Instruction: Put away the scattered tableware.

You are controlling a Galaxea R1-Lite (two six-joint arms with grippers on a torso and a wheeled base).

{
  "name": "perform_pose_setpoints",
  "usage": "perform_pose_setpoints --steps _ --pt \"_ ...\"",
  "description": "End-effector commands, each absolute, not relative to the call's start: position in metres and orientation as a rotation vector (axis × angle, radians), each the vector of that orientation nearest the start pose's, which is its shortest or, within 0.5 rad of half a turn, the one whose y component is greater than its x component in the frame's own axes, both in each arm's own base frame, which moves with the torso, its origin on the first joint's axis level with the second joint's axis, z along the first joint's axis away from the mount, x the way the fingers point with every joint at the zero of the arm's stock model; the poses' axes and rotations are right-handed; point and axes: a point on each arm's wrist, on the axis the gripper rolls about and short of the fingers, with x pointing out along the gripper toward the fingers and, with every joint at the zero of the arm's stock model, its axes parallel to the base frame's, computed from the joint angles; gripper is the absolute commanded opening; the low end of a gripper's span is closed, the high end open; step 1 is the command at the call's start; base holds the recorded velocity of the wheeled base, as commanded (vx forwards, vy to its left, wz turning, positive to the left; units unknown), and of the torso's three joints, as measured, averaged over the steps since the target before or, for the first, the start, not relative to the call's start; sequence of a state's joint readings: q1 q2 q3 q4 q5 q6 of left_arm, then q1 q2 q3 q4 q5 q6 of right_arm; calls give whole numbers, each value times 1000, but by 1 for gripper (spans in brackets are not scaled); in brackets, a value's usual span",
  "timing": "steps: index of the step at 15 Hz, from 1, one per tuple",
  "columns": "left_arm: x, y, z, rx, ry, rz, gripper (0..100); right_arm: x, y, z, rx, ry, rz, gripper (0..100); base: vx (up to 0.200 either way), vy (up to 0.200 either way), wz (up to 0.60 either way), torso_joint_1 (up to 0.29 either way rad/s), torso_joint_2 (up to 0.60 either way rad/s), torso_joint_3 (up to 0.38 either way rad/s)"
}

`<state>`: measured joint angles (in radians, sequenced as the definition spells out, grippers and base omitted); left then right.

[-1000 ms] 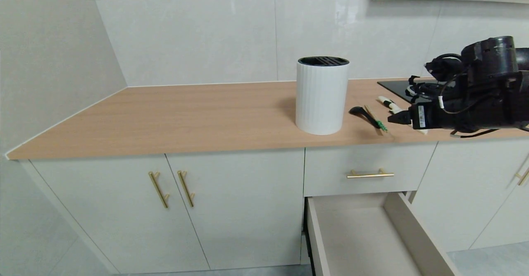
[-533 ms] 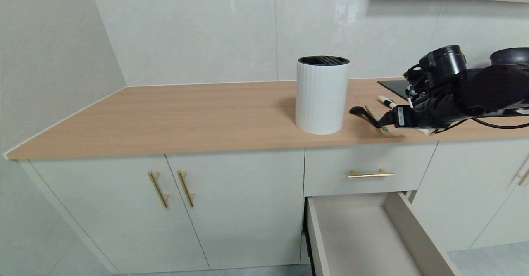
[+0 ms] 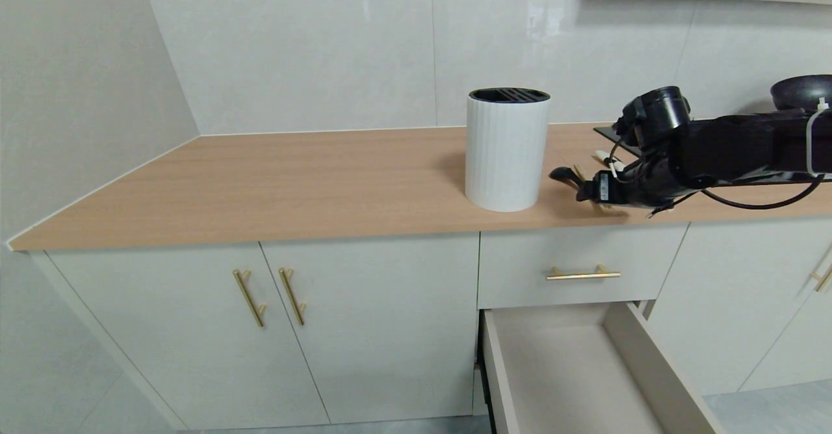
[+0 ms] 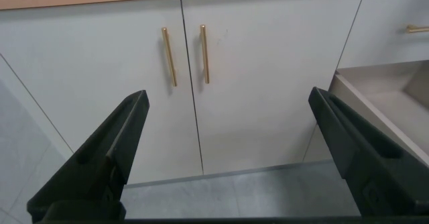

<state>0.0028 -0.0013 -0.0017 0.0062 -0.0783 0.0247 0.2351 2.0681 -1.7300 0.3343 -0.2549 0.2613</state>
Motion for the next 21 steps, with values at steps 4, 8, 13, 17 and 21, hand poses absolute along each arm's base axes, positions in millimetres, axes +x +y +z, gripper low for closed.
perform_pose_setpoints --steps 4,8,13,17,21 --pt "-23 -2 75 24 4 -75 100 416 93 199 79 655 -146 100 0 0 0 0 0 0" --pt "-23 -2 75 24 4 -75 100 418 92 197 80 656 -149 100 0 0 0 0 0 0" --pt "-23 -2 75 24 5 -75 100 421 94 195 80 657 -150 0 0 0 0 0 0 0" --pt "-23 -2 75 24 4 -75 100 423 94 191 79 665 -151 0 0 0 0 0 0 0" --pt "-23 -2 75 24 4 -75 100 421 93 196 83 654 -151 0 0 0 0 0 0 0"
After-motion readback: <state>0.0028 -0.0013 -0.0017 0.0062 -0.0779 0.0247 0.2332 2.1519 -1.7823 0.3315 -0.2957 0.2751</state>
